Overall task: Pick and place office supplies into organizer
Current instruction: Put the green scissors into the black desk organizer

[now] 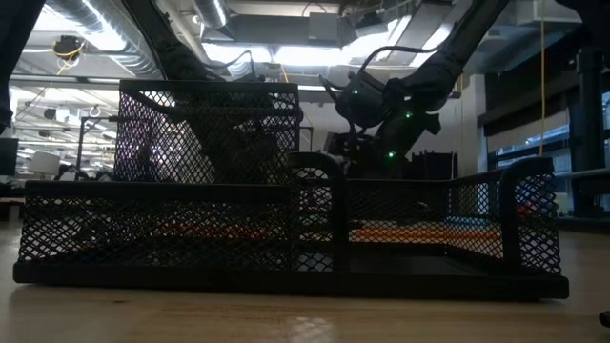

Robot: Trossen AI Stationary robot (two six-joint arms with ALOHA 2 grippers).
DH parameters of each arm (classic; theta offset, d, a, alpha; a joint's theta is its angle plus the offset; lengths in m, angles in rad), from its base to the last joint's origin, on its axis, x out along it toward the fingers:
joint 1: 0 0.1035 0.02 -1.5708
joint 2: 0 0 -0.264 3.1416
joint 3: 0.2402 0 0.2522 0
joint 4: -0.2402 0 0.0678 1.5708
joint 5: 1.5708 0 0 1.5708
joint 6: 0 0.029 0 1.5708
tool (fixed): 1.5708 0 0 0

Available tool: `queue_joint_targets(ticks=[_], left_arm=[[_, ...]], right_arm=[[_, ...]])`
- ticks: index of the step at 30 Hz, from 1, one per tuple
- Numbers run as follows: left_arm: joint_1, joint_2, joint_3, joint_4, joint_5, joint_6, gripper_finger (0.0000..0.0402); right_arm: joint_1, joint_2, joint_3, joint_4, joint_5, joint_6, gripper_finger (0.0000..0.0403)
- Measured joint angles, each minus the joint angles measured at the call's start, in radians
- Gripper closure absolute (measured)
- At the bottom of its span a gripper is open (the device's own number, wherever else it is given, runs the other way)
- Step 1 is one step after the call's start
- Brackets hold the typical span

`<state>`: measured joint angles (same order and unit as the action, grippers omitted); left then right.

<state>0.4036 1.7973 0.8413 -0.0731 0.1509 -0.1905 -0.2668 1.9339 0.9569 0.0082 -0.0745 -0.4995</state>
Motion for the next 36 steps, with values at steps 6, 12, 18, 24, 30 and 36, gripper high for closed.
queue_joint_targets(ticks=[6,12,18,24,30,36], left_arm=[[0.000,0.000,0.000,0.003,0.006,0.074,0.0399],[0.000,0.000,-0.001,0.014,0.006,0.095,0.0399],[-0.001,0.001,-0.001,0.042,0.005,0.115,0.0400],[0.000,0.001,-0.001,0.048,0.001,0.115,0.0400],[0.001,0.002,0.000,0.051,-0.010,0.114,0.0399],[0.000,0.000,-0.001,0.048,-0.010,0.100,0.0398]], right_arm=[[-0.025,0.000,0.000,-0.013,-0.066,0.050,0.0293],[-0.039,0.000,0.000,-0.029,-0.120,0.055,0.0293],[-0.039,0.000,0.001,-0.057,-0.161,0.054,0.0304],[-0.039,-0.001,0.001,-0.059,-0.165,0.052,0.0341],[-0.037,-0.001,0.000,-0.052,-0.171,0.050,0.0372],[-0.037,-0.001,-0.002,-0.047,-0.165,0.058,0.0372]])
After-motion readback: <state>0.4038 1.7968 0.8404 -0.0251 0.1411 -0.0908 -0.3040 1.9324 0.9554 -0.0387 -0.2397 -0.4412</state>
